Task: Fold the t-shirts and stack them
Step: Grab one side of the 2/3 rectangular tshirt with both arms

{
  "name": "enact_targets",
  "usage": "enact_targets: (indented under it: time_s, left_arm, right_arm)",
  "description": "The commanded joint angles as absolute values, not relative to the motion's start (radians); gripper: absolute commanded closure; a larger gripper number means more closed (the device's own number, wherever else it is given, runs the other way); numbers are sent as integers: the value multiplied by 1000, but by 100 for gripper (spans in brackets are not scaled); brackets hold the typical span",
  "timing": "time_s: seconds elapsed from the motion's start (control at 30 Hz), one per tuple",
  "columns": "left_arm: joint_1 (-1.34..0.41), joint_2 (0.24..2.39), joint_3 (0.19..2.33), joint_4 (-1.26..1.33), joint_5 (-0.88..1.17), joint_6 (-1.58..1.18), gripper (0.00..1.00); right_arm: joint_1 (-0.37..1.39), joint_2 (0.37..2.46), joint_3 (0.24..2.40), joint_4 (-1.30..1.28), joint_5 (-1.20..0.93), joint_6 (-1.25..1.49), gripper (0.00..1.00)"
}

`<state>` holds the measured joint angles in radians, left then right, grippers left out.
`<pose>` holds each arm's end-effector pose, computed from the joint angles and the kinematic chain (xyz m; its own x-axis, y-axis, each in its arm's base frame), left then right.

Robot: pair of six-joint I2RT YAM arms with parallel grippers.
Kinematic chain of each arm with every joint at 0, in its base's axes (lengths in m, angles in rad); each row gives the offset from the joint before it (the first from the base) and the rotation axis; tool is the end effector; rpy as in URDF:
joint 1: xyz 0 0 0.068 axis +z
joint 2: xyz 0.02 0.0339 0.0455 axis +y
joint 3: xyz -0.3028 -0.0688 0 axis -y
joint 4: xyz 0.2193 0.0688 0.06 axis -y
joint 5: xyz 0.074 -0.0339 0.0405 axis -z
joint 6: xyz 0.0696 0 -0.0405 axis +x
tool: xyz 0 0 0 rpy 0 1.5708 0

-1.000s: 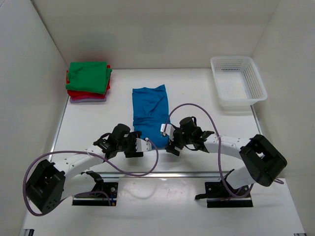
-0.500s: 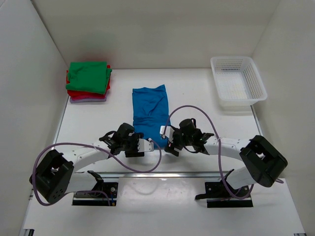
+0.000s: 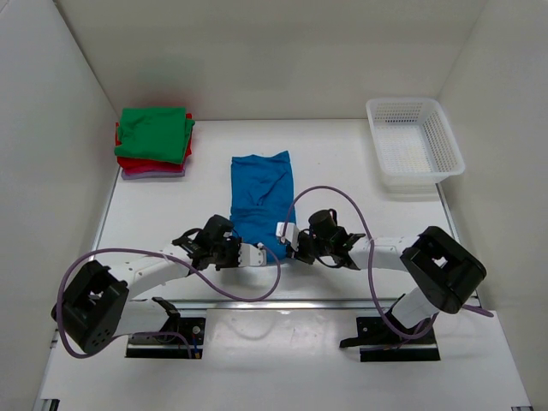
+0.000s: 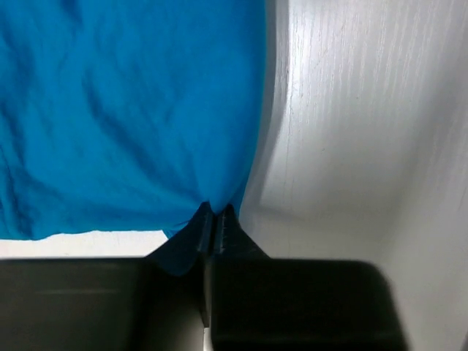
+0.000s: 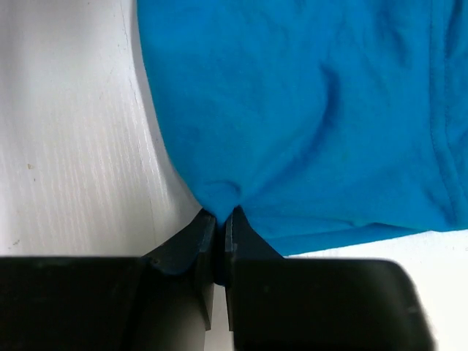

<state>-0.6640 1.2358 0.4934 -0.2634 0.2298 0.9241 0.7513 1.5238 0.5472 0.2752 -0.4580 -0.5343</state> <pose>0.1466 -0.1348 0.1757 0.1548 0.8656 -0.4761 0.9503 0.0014 0.3114 0.1854 0.2153 0.1798 0.0316 -0.5955 -0.8028 -0.9795 0.1414 -0.1435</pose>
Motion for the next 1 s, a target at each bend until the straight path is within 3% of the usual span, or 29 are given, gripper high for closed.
enact_targets:
  time_s: [0.0,0.1,0.17,0.23,0.27,0.3,0.47,0.67,0.97]
  left_arm:
    - [-660,1213,508,-293,271,942,100]
    - [-664,1200,506,-328,296,946,99]
    - [-666,1187,506,-351,302,946,81]
    - [-670,1178,508,-388,322,954,73]
    - [-670,1178,512,-417,324,956,79]
    - [-669,1183,531,-422,334,951,100]
    - [-655,1241,638,-579,409,907,100]
    - [-670,1243,752,-779,498,830,100]
    - [-680,936,698,-798,641,668,100]
  right_arm:
    - [750,1536,564,256,-480,-525,100]
    - [749,1535,587,206,-497,-517,100]
    - [741,1532,601,181,-502,-509,100]
    - [744,1540,609,175,-505,-502,100]
    - [752,1539,618,166,-503,-509,100]
    - [747,1540,627,155,-511,-508,100]
    - [750,1528,678,39,-548,-500,100]
    - [773,1375,697,-230,-587,-425,100]
    - [785,1163,707,-425,-656,-319,100]
